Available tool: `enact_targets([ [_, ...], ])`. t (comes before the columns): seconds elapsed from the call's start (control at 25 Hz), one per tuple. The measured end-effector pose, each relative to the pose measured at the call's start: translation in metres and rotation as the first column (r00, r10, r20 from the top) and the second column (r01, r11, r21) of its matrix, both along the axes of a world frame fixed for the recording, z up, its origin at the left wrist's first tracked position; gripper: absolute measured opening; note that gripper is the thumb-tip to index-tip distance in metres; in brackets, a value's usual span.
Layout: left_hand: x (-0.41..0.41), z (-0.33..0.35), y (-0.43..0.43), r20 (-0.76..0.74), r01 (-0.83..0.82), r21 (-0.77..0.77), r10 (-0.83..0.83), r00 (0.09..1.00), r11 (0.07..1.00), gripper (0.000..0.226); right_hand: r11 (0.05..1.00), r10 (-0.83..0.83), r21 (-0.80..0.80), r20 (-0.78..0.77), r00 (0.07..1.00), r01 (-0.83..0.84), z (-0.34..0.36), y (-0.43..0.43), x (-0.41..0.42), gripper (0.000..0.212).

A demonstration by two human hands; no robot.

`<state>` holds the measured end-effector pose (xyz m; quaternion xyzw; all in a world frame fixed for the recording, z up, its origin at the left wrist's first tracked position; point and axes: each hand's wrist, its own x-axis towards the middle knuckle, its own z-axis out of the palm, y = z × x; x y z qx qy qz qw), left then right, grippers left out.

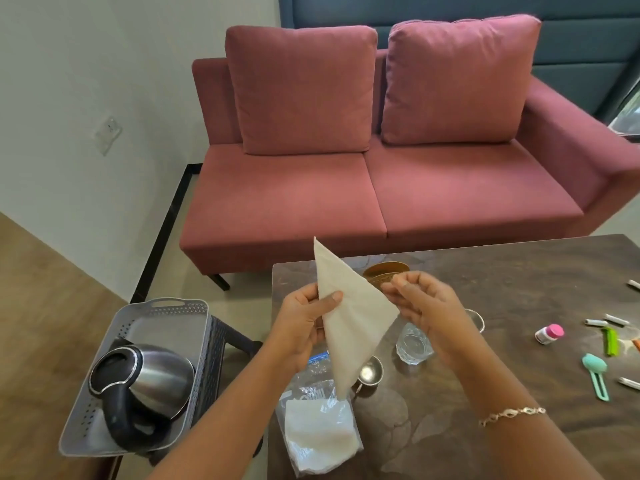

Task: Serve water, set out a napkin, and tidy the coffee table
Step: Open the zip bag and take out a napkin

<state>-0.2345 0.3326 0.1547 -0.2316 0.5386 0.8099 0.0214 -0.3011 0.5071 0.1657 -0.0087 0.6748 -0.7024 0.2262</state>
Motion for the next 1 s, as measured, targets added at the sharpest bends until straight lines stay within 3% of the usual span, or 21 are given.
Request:
enact_targets([
  [0.16, 0.001, -0.006, 0.0, 0.037, -0.089, 0.137, 0.085, 0.996, 0.987, 0.012, 0.982, 0.047, -0.189, 0.217, 0.975, -0.005, -0.018, -0.005, 0.023, 0.057],
  [0.24, 0.002, -0.01, 0.002, 0.052, -0.12, 0.153, 0.114, 0.992, 0.981, 0.012, 0.967, 0.06, -0.253, 0.283, 0.957, 0.014, -0.023, -0.012, 0.03, 0.057],
  [0.32, 0.003, -0.015, 0.005, 0.072, -0.161, 0.144, 0.152, 0.986, 0.976, 0.013, 0.977, 0.035, -0.212, 0.264, 0.964, 0.022, -0.027, -0.018, 0.033, 0.04],
  [0.44, 0.007, -0.019, 0.012, 0.082, -0.183, 0.144, 0.173, 0.982, 0.973, 0.014, 0.992, -0.045, -0.108, 0.193, 0.98, 0.067, -0.033, -0.019, 0.031, 0.018],
  [0.56, 0.006, -0.021, 0.021, 0.1, -0.169, 0.144, 0.156, 0.983, 0.975, 0.018, 0.997, -0.081, 0.015, 0.039, 0.996, 0.081, -0.039, -0.013, 0.019, 0.012],
  [0.8, -0.017, -0.038, 0.03, 0.137, -0.188, 0.062, 0.178, 0.974, 0.98, 0.013, 0.943, 0.042, 0.321, -0.365, 0.93, 0.084, -0.051, 0.022, -0.028, 0.003],
  [0.92, -0.04, -0.047, 0.043, 0.166, -0.169, -0.038, 0.173, 0.971, 0.985, 0.011, 0.904, 0.132, 0.42, -0.456, 0.88, 0.082, -0.065, 0.053, -0.07, 0.018],
  [1.0, -0.06, -0.056, 0.052, 0.216, -0.128, -0.123, 0.152, 0.964, 0.984, 0.01, 0.903, 0.145, 0.424, -0.452, 0.88, 0.069, -0.069, 0.069, -0.096, 0.016],
])
